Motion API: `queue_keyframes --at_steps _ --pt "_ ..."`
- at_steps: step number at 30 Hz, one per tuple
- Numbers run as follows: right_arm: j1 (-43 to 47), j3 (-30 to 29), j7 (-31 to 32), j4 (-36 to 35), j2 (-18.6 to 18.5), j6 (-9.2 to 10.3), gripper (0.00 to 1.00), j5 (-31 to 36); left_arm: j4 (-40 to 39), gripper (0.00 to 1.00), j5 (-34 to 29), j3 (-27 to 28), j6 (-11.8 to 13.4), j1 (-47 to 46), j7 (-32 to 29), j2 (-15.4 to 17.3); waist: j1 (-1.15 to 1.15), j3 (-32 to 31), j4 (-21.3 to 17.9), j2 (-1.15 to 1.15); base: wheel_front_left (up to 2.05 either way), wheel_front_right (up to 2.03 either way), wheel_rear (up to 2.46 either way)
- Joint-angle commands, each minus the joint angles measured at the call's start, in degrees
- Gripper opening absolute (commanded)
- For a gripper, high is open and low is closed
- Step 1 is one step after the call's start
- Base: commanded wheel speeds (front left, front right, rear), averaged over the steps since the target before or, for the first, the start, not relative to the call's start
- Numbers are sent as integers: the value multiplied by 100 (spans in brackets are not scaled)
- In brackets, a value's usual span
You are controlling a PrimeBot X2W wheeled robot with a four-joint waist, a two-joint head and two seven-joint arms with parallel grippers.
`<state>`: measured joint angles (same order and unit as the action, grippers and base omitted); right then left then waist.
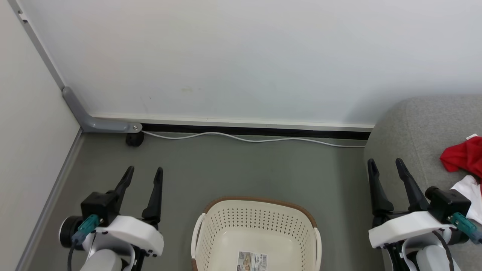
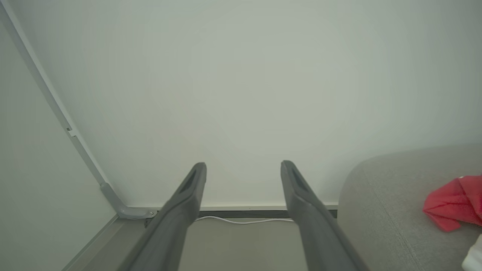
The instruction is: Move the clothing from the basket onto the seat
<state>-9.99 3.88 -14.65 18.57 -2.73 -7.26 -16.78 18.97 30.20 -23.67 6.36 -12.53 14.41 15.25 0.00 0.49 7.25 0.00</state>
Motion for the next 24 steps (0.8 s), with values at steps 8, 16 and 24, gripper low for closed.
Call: queue_keyframes --at_steps 8,16,24 --pt "258 81 -35 -366 -15 -23 100 -24 -118 100 -108 804 -147 279 58 125 0 -84 -216 0 0 0 0" --pt "620 30 -35 -535 -15 -23 100 -65 -215 100 -372 1212 -275 633 58 121 0 -140 -414 0 0 0 0" --pt "725 80 -35 -622 -15 -23 100 30 -306 100 -464 1425 -294 856 59 3 0 -168 -569 0 0 0 0"
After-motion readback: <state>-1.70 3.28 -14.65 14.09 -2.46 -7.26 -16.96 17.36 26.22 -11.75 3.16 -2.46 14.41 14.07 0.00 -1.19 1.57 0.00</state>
